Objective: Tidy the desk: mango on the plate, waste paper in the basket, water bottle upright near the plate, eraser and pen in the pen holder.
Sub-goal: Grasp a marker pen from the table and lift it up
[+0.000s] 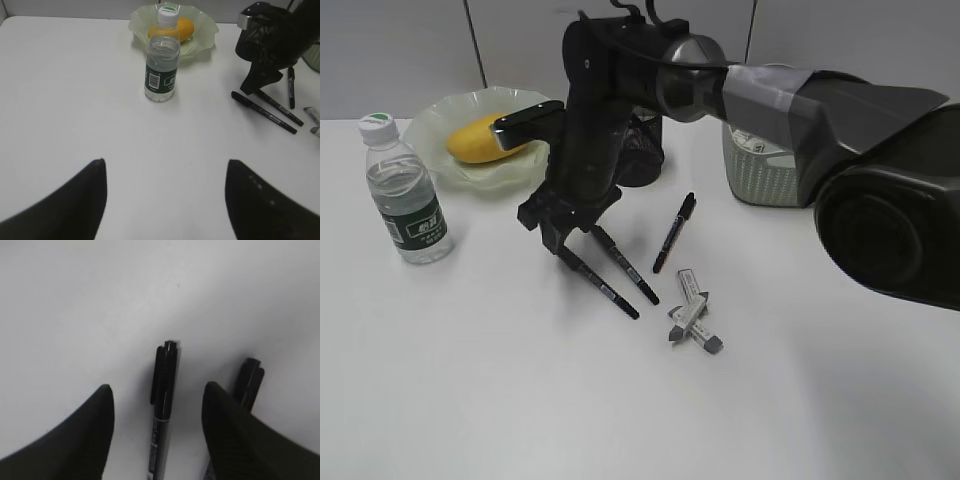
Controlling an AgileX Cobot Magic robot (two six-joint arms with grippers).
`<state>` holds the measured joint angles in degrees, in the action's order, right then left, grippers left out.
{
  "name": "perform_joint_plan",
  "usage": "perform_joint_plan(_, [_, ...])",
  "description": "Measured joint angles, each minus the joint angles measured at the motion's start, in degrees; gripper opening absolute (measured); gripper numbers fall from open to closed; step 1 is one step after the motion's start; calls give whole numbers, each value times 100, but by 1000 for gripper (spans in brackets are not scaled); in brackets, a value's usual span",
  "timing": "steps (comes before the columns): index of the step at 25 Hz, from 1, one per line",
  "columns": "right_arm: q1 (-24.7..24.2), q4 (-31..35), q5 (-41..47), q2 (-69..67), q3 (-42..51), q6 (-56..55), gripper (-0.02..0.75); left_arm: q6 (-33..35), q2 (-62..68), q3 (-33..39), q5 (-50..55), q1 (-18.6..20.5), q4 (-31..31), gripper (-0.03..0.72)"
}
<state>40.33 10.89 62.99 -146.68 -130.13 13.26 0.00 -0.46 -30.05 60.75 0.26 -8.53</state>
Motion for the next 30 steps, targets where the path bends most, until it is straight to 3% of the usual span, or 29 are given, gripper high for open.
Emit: perform_joint_plan(30, [0,227,-385,-404,-47,125,364,0,0,4,0,0,9,531])
